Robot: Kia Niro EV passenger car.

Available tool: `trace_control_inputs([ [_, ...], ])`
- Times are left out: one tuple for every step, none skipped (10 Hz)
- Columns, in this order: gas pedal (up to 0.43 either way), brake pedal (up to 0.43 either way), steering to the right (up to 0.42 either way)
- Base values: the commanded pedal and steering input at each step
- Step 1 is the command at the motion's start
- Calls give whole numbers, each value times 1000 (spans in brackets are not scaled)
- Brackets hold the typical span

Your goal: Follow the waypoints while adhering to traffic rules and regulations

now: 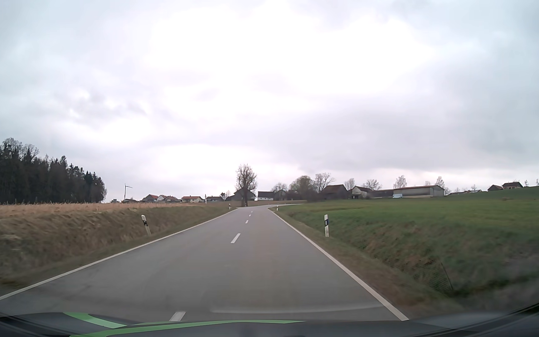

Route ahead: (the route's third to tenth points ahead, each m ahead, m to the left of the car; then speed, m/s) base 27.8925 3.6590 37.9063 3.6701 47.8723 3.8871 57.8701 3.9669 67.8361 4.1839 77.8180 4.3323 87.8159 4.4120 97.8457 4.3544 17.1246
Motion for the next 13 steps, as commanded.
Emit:
trace_control_inputs([
  [299, 0, -9],
  [299, 0, -8],
  [299, 0, -8],
  [299, 0, -8],
  [299, 0, -8],
  [299, 0, -8],
  [299, 0, -4],
  [299, 0, 0],
  [299, 0, 1],
  [299, 0, 1],
  [299, 0, 1],
  [299, 0, 1],
  [299, 0, 0],
])
